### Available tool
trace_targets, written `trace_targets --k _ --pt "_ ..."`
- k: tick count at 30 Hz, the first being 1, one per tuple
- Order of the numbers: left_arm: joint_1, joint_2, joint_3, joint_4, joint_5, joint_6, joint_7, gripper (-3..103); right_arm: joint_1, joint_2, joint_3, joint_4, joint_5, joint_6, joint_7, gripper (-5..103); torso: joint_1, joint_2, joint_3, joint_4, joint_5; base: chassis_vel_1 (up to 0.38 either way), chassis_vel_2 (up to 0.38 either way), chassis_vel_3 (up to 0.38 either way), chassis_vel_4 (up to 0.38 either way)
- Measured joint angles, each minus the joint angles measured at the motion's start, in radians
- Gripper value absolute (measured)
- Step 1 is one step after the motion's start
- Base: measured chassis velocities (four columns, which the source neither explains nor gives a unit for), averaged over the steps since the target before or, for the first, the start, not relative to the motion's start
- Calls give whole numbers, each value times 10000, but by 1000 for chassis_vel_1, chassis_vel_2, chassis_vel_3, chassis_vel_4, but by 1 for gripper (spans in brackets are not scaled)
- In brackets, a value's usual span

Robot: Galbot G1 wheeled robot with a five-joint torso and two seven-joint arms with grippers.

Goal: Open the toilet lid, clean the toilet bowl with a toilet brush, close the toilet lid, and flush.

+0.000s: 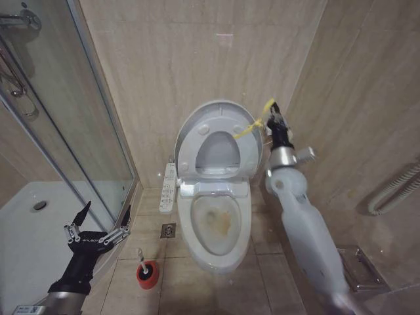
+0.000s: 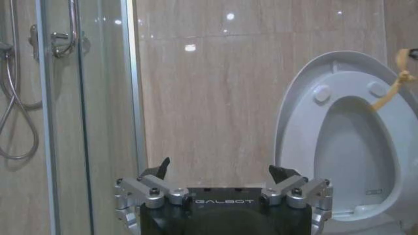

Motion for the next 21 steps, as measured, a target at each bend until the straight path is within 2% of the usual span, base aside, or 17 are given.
trace_targets --k 3,11,21 --pt "0 1 0 0 0 0 1 100 730 107 -248 -880 -335 129 -137 0 -1 0 0 -1 2 0 0 0 0" --pt "0 0 1 0 0 0 1 100 2909 239 -673 -3518 -2384 614 -398 0 1 0 2 4 1 0 0 0 0" --pt "0 0 0 0 0 0 1 100 2968 122 -939 -4015 -3924 502 -20 0 -2 2 -3 -5 2 0 0 0 0"
